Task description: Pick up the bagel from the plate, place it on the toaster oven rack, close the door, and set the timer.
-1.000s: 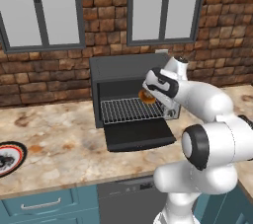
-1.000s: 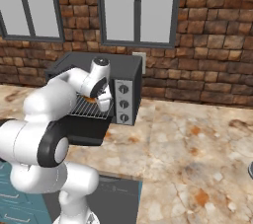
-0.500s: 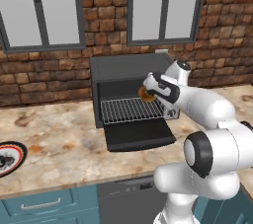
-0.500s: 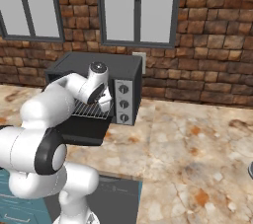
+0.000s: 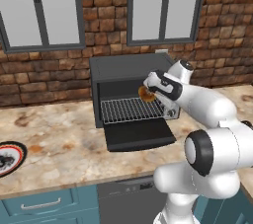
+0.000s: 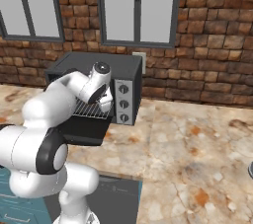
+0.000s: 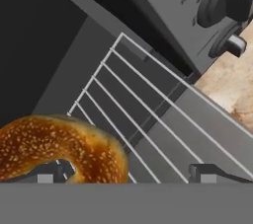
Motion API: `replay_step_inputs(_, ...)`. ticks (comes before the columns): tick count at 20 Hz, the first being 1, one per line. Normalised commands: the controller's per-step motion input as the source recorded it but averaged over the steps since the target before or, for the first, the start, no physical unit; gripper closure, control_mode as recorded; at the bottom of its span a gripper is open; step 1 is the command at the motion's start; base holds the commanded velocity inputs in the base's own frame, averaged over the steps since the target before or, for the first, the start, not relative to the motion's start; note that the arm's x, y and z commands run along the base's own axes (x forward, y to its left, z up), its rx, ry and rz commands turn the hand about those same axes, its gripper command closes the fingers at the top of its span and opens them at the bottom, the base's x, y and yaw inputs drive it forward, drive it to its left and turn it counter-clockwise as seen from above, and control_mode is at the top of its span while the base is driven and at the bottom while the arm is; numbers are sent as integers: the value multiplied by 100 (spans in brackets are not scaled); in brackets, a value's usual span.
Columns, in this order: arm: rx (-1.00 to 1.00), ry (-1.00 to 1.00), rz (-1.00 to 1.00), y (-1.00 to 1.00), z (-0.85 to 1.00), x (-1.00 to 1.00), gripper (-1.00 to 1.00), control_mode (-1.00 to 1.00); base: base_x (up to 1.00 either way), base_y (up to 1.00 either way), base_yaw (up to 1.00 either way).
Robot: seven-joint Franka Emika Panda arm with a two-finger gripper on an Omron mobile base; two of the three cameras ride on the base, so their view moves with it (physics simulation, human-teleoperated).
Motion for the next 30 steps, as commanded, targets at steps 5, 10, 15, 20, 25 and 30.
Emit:
replay_step_inputs(5,0,-18,0,-4,74,-17,-100,-100,0,0,0)
replay_step_inputs(10,1,-18,0,-6,53,-21,-100,-100,0,0,0)
replay_step_inputs(15,6,0,0,0,55,21,-100,-100,0,0,0)
replay_step_inputs(20,3,-3,0,0,60,-26,-100,-100,0,0,0)
replay_step_inputs(25,0,0,0,0,-13,-97,-100,-100,0,0,0)
replay_step_inputs(30,0,2,8,-2,-46,-100,-100,-100,0,0,0)
